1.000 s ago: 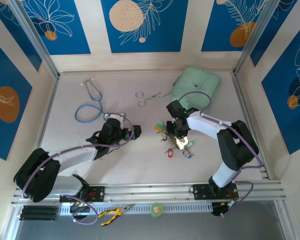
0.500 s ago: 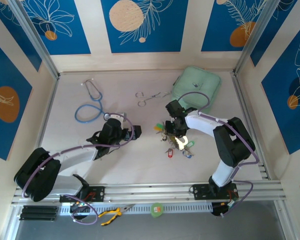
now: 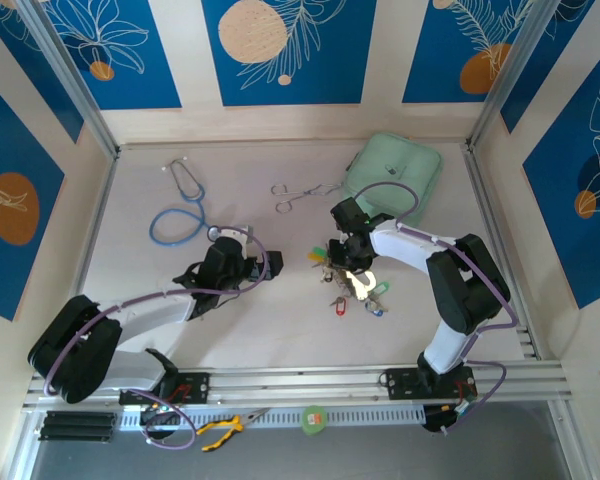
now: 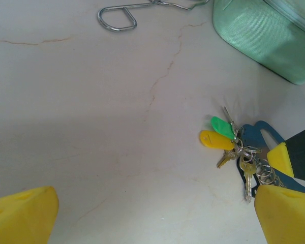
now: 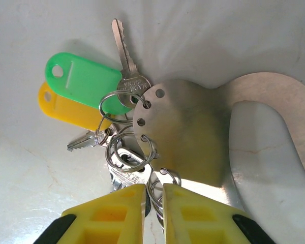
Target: Put the keys on the keyring
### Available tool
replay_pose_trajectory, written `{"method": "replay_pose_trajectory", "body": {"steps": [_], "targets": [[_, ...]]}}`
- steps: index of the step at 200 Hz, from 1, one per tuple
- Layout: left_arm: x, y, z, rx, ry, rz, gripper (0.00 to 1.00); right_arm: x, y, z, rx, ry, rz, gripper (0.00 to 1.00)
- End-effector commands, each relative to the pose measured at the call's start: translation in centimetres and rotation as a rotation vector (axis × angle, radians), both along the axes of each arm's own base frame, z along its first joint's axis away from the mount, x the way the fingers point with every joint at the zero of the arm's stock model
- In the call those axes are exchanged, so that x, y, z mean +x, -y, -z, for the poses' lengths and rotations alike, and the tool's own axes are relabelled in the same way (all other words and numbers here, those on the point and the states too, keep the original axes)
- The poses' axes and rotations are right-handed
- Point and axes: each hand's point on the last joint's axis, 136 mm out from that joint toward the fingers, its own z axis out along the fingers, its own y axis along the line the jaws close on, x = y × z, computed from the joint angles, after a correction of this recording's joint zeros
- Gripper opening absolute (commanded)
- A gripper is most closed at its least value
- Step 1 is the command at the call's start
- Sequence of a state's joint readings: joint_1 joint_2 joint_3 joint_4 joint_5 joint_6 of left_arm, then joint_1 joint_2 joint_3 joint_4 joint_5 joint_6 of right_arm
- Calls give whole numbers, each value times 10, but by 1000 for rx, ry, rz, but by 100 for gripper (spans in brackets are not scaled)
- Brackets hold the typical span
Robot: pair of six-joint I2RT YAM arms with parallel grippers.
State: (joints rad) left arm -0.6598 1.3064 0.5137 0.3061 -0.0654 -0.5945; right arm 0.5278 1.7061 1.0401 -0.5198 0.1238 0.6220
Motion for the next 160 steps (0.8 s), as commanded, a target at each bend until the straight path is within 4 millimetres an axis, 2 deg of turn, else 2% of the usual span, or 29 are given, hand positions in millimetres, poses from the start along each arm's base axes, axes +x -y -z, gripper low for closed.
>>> {"method": "replay_pose_trajectory", "body": {"steps": [1,31,77,106,140,160], "targets": [[3,4,-12,-6,34,-2,98,2,-1,-1,-9,-3,1,22],[3,4,-13,-1,40,-2,98,1,11,6,-69,-19,25,24],[1,2,-13,7,38,-4,98,0,1,11,-40,-46,8,24],[-1,-1,-13,12,41,-10,98,0,-7,10,-20,-48,-20,17],[-2,-3,-14,15,44,-14,98,-1,-14,5,-2,-38,-52,0],[-3,-4,-14,17,45,-16,98,-4,-23,-1,14,-22,-105,0]]}}
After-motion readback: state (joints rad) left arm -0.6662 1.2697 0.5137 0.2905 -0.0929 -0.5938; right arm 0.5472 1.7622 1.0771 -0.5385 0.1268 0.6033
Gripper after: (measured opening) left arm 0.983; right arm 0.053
